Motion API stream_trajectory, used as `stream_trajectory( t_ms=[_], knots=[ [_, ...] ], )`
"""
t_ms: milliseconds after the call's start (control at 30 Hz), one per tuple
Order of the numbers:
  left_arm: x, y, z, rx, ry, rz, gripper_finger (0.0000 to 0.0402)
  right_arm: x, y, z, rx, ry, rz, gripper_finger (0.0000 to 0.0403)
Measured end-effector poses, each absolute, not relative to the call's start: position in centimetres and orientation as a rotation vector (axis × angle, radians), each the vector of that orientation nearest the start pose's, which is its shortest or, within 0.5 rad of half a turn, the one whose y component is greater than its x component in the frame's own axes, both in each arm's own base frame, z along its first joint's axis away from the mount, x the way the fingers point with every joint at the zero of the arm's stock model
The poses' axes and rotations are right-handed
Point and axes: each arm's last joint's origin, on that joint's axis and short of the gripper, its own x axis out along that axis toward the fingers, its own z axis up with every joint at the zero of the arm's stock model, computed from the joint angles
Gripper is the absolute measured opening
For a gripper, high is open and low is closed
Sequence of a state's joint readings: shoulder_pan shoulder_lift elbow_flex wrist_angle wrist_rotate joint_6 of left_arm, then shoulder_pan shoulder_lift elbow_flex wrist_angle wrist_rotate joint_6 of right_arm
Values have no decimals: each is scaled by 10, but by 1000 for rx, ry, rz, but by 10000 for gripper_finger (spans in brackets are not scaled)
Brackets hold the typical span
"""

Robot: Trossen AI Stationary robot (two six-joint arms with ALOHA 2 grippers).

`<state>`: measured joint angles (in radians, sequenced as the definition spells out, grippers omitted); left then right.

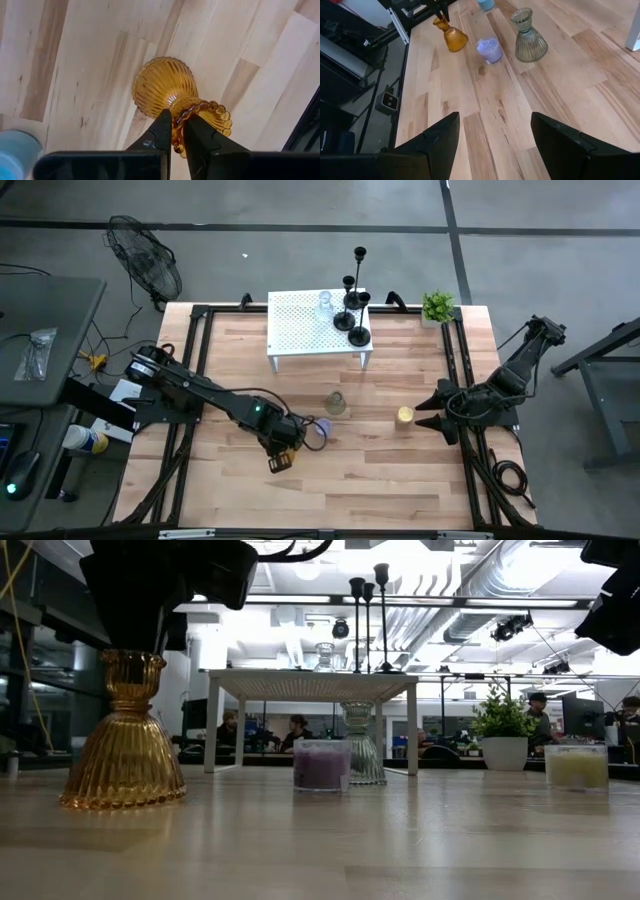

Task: Pick & Place candle stick holders
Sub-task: Put the yellow candle holder on the shelf

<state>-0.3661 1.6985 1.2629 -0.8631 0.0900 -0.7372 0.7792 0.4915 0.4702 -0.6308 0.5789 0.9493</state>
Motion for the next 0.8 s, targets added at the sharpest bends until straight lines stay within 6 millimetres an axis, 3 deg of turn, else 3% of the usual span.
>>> stream_trajectory(
  t_ms=[133, 333, 567, 800],
  knots=[
    [304, -112, 227, -513, 1374, 112, 21, 87, 64, 227, 528, 545, -62, 239],
    [314, -93, 259, -599, 1304, 113, 21, 87, 64, 227, 538, 547, -62, 239],
    [324, -56, 311, -646, 1246, 170, 21, 87, 64, 227, 538, 547, -63, 239],
    [314, -18, 370, -733, 1191, 270, 21, 87, 64, 227, 537, 547, -64, 239]
  ],
)
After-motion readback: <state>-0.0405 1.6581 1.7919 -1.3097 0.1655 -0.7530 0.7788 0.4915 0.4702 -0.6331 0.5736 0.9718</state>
